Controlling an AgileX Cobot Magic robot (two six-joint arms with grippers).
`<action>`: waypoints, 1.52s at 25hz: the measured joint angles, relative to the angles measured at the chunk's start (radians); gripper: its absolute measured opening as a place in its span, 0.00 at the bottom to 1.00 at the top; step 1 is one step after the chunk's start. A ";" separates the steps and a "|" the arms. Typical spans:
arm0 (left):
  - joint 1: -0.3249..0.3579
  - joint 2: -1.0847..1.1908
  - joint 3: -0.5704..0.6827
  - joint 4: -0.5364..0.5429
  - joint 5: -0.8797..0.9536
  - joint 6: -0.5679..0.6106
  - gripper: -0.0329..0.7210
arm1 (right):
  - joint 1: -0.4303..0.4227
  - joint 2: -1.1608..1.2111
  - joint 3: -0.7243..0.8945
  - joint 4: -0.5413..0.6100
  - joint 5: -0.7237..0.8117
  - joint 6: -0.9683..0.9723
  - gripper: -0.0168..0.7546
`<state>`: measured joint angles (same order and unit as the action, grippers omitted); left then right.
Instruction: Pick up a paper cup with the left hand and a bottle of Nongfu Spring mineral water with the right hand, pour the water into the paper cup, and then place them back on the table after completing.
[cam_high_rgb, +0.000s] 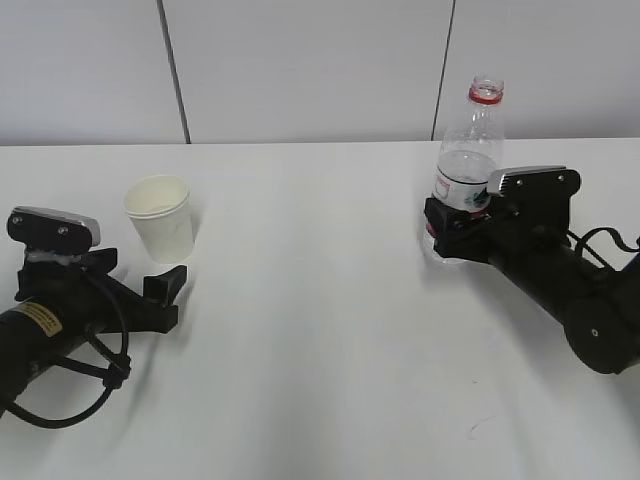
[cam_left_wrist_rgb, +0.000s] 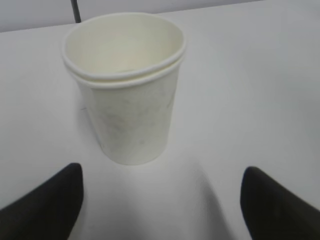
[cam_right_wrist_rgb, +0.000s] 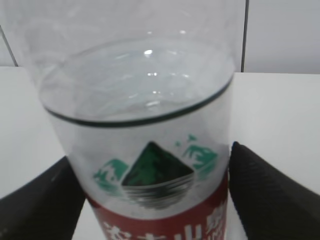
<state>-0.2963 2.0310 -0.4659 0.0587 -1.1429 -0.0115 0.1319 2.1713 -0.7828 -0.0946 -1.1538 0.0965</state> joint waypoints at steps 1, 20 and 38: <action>0.000 0.000 0.000 0.001 0.000 0.000 0.82 | 0.000 -0.007 0.008 -0.002 0.000 0.000 0.86; 0.000 0.000 0.002 0.026 0.000 0.000 0.82 | 0.000 -0.169 0.200 -0.006 0.004 -0.011 0.81; 0.000 -0.275 0.050 -0.002 0.039 0.000 0.82 | 0.000 -0.469 0.312 -0.006 0.026 -0.039 0.79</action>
<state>-0.2963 1.7563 -0.4161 0.0566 -1.1038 -0.0115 0.1319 1.7018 -0.4703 -0.1006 -1.1273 0.0573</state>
